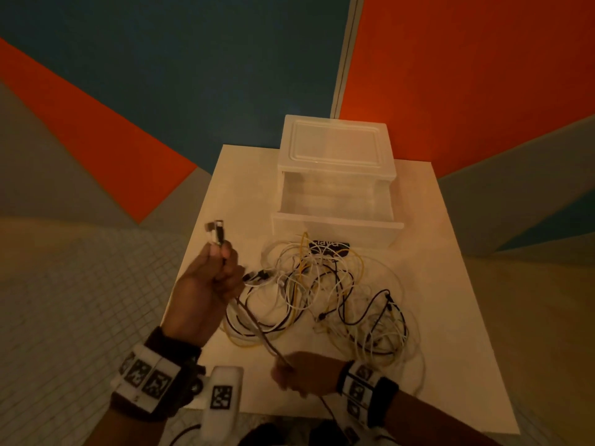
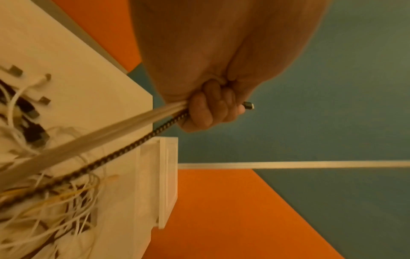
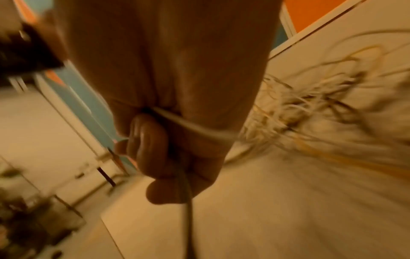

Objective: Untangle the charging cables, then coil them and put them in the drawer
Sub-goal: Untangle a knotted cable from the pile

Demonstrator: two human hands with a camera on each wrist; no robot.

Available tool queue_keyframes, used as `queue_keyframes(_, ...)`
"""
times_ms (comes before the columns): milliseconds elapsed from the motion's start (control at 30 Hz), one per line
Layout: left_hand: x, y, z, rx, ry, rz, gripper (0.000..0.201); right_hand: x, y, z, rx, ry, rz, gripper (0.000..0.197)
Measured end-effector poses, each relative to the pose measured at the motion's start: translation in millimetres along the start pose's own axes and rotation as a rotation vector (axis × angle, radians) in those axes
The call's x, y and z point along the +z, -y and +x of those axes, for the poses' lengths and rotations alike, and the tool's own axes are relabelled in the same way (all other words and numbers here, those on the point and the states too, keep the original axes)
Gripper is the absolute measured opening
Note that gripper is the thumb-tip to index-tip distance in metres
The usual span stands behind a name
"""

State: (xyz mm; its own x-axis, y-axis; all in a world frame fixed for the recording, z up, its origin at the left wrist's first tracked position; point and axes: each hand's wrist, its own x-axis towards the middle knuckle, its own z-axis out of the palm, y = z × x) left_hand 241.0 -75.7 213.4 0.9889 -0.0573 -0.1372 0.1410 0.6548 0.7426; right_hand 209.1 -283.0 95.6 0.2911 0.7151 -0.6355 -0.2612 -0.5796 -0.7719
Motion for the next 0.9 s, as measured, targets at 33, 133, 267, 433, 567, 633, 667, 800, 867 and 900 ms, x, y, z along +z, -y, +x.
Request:
queue_keyframes(33,-7,-6,-3,0.010,-0.013,-0.006,0.027,-1,-20,-1,0.056,0.003,-0.096,0.025)
queue_keyframes(133,-27,-12,-17,0.012,-0.042,-0.040,0.033,-11,-58,-21,0.064,-0.019,-0.343,0.050)
queue_keyframes(267,-38,-3,-34,-0.021,-0.059,-0.006,0.013,-32,-57,-43,-0.113,-0.339,-0.012,0.021)
queue_keyframes(433,-32,12,-39,-0.061,-0.081,0.016,0.021,-60,-34,-24,-0.237,-1.126,-0.538,0.017)
queue_keyframes(567,-26,14,-34,-0.070,-0.059,0.050,0.020,-90,-16,1,-0.201,-0.902,-0.640,0.018)
queue_keyframes(633,-26,16,-32,-0.083,-0.056,0.035,0.020,-100,-11,13,0.027,-0.640,-0.810,0.009)
queue_keyframes(667,-25,18,-32,-0.089,-0.052,0.028,0.021,-101,-10,17,0.128,-0.529,-0.927,0.010)
queue_keyframes(800,-23,20,-32,-0.102,-0.039,0.033,0.018,-103,-23,23,0.285,-0.388,-1.149,0.021)
queue_keyframes(867,-22,22,-32,-0.101,-0.036,0.031,0.018,-104,-31,23,0.281,-0.398,-1.196,0.022)
queue_keyframes(900,-22,23,-31,-0.103,-0.042,0.029,0.017,-104,-33,22,0.254,-0.433,-1.181,0.022)
